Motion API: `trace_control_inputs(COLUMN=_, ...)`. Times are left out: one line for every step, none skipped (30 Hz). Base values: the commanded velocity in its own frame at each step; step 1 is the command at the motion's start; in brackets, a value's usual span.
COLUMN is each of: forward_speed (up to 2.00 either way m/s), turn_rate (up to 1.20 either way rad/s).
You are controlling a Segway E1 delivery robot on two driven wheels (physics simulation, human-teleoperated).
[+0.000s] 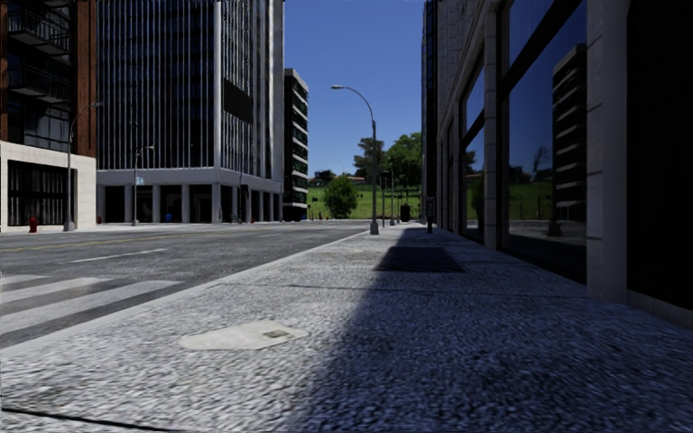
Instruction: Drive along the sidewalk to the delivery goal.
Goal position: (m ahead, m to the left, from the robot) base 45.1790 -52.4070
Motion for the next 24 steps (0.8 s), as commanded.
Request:
trace_control_inputs(forward_speed=2.0, turn_rate=-0.46)
trace_control_inputs(forward_speed=2.0, turn_rate=-0.46)
trace_control_inputs(forward_speed=2.0, turn_rate=-0.46)
trace_control_inputs(forward_speed=2.0, turn_rate=-0.46)
trace_control_inputs(forward_speed=2.0, turn_rate=-0.46)
trace_control_inputs(forward_speed=2.0, turn_rate=-0.46)
trace_control_inputs(forward_speed=2.0, turn_rate=-0.46)
trace_control_inputs(forward_speed=2.0, turn_rate=-0.46)
trace_control_inputs(forward_speed=2.0, turn_rate=-0.46)
trace_control_inputs(forward_speed=2.0, turn_rate=-0.46)
trace_control_inputs(forward_speed=2.0, turn_rate=-0.46)
trace_control_inputs(forward_speed=2.0, turn_rate=-0.46)
trace_control_inputs(forward_speed=2.0, turn_rate=-0.45)
trace_control_inputs(forward_speed=2.0, turn_rate=0.0)
trace_control_inputs(forward_speed=2.0, turn_rate=0.0)
trace_control_inputs(forward_speed=2.0, turn_rate=0.0)
trace_control_inputs(forward_speed=2.0, turn_rate=0.0)
trace_control_inputs(forward_speed=2.0, turn_rate=0.0)
trace_control_inputs(forward_speed=2.0, turn_rate=0.0)
trace_control_inputs(forward_speed=2.0, turn_rate=0.0)
trace_control_inputs(forward_speed=2.0, turn_rate=0.0)
trace_control_inputs(forward_speed=2.0, turn_rate=0.0)
trace_control_inputs(forward_speed=2.0, turn_rate=0.0)
trace_control_inputs(forward_speed=2.0, turn_rate=0.0)
